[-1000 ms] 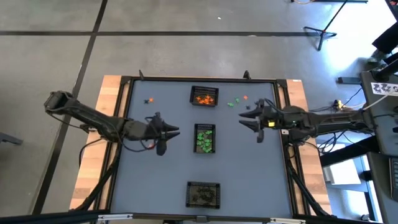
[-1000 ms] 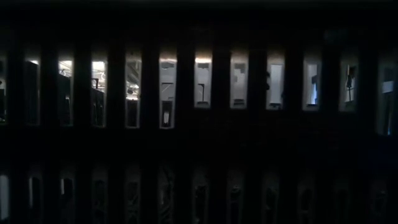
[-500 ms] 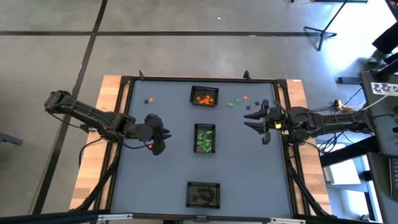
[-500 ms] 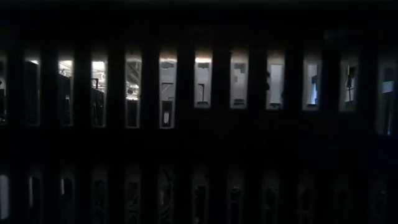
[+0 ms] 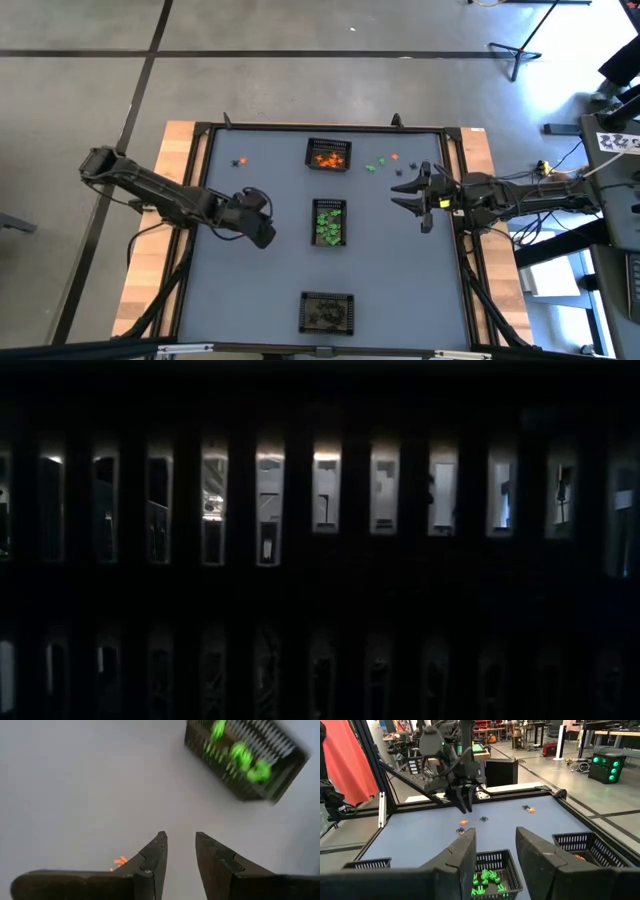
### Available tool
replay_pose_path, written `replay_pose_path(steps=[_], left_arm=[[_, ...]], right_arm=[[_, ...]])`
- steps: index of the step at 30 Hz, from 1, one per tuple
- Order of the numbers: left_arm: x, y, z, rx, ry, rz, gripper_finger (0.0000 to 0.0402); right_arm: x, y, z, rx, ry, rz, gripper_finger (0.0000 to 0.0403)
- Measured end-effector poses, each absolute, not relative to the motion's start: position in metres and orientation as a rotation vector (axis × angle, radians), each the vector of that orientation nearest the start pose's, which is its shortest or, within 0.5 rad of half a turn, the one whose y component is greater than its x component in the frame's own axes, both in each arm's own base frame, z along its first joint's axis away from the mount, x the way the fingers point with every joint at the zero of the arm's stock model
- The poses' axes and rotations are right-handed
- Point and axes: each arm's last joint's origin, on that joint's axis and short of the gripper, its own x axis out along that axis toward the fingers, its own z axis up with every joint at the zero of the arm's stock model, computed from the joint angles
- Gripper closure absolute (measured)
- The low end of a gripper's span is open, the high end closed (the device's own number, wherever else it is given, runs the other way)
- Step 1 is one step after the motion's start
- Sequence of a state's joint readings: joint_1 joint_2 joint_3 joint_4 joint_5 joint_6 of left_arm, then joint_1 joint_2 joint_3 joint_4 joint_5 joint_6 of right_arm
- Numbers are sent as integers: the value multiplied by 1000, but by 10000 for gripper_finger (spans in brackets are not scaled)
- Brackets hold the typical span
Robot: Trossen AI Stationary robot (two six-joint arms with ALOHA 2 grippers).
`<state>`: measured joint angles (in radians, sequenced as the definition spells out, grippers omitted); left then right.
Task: Sort Halloween decoration
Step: Put the orange spider toy into the top black bin
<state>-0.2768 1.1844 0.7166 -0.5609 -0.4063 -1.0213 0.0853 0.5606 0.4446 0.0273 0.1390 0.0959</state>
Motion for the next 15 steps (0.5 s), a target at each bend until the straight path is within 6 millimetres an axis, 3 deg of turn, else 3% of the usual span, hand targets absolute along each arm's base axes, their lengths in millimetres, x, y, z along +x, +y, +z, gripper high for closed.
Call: replay_pose_path(steps=[7,15], left_arm=[[211,-52,185,-652,979,668,308],[215,-50,177,-620,998,698,308]], right_arm=[[143,8,266,85,96,-58,265],[142,8,266,85,96,-58,265]])
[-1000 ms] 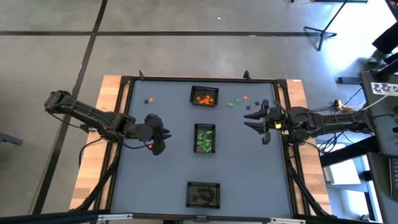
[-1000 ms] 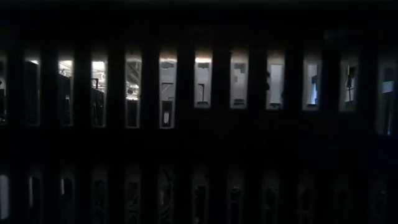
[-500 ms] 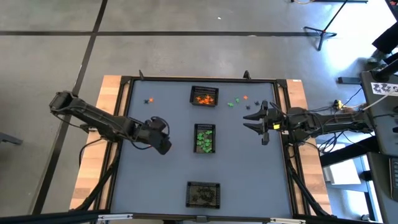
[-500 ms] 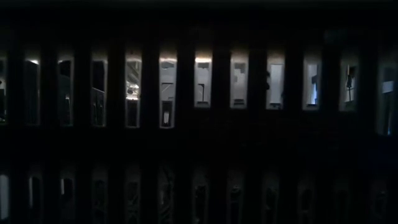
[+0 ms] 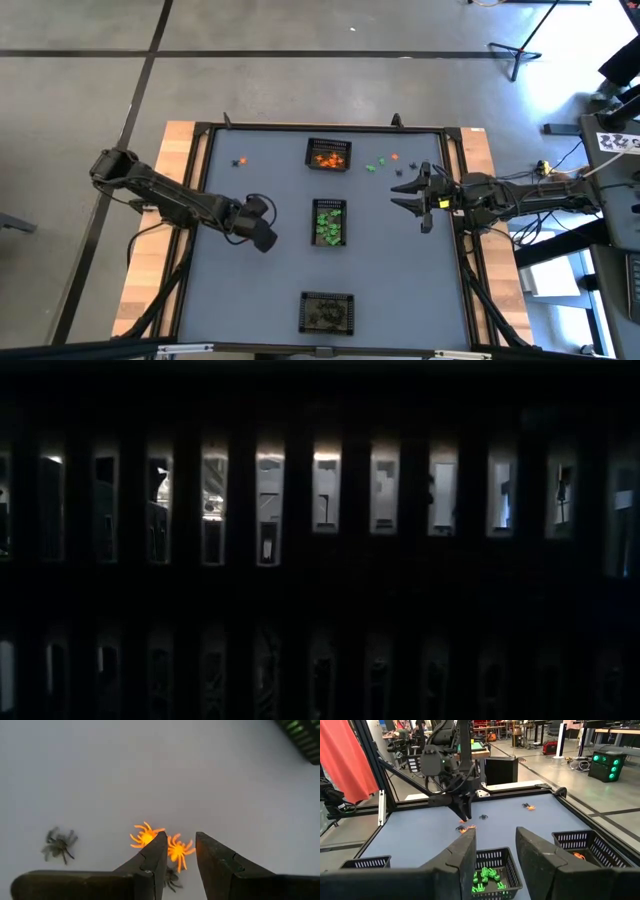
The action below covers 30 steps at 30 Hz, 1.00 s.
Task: Sort Halloween decoration
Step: Put the orange spider toy into the top black bin
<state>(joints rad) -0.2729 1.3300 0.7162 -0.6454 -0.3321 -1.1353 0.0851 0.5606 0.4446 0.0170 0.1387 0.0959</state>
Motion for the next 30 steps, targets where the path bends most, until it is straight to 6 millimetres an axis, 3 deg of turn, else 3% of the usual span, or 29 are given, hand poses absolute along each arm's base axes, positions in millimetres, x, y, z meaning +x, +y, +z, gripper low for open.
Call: replay_pose_path(steps=[6,17,21,30], left_arm=[[216,-49,178,-567,947,734,308],[216,-42,175,-657,992,771,308],[219,-38,167,-712,1036,809,308],[225,-29,167,-890,925,925,308]], right_arm=[[143,8,266,85,96,-58,265],[143,8,265,85,97,-58,265],[142,8,265,85,98,-58,265],[142,8,263,82,121,-59,265]])
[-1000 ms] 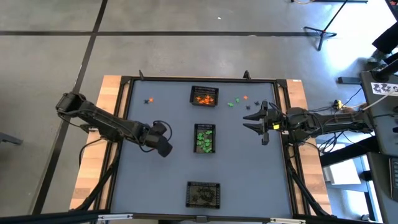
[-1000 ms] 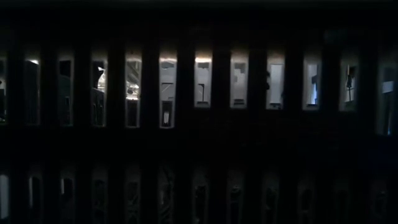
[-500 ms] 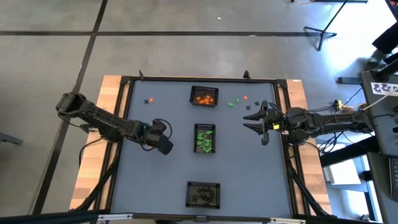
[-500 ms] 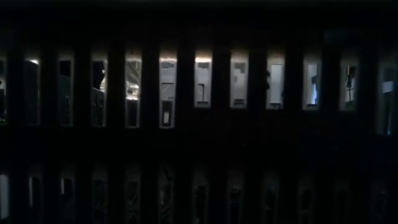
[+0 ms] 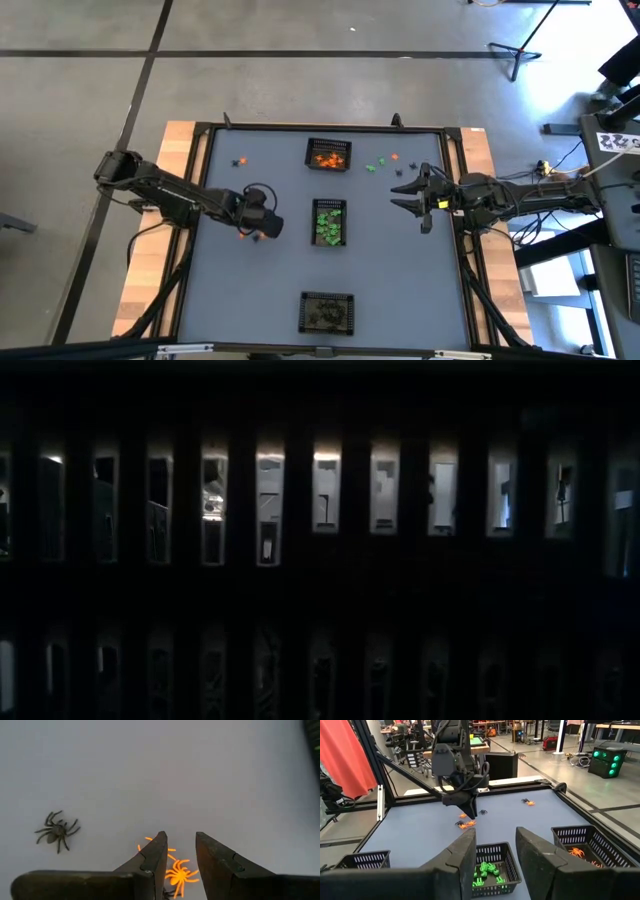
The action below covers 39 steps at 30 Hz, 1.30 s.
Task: Sort Halloween decoration
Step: Put the orange spider toy into the top black bin
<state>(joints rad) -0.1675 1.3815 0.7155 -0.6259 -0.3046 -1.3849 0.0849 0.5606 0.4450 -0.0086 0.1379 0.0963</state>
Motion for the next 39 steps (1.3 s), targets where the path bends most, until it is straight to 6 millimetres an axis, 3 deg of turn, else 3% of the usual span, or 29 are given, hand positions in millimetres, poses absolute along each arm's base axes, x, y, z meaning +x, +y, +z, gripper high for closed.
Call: replay_pose_path(steps=[15,25,32,39], left_arm=[[224,-28,167,-749,1009,834,308],[224,-30,166,-840,1045,809,308],[223,-29,164,-963,1016,912,306],[224,-26,160,-1070,997,1005,254]], right_arm=[[142,8,263,82,123,-59,265],[142,8,263,82,122,-59,265],[142,8,263,82,123,-59,265],[142,8,263,82,124,-59,265]])
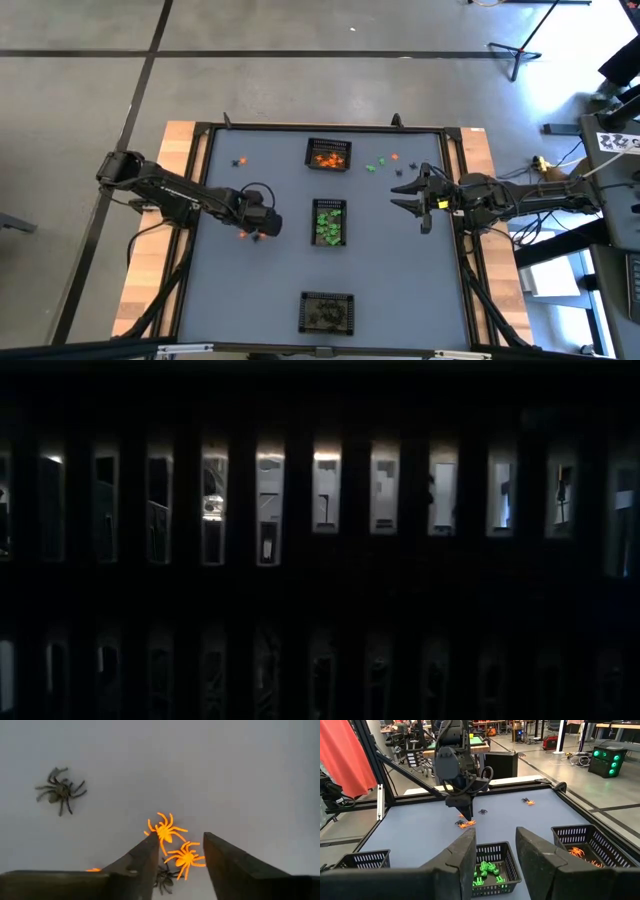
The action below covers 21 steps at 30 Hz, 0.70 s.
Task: Sort Halloween decoration
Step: Put the orange spider toy into the top black bin
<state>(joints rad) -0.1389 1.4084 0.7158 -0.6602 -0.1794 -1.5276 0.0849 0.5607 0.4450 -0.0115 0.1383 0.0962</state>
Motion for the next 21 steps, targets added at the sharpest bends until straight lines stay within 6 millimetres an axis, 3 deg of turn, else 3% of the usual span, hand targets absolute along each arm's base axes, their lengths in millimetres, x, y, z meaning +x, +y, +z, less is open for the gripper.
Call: replay_pose_path(steps=[11,16,21], left_arm=[[230,-20,144,-1201,1033,1106,129],[233,-17,137,-1266,1060,1161,112],[233,-15,136,-1283,1063,1168,122]], right_arm=[[142,8,262,81,131,-60,265],[142,8,262,81,132,-60,265],[142,8,262,80,139,-60,265]])
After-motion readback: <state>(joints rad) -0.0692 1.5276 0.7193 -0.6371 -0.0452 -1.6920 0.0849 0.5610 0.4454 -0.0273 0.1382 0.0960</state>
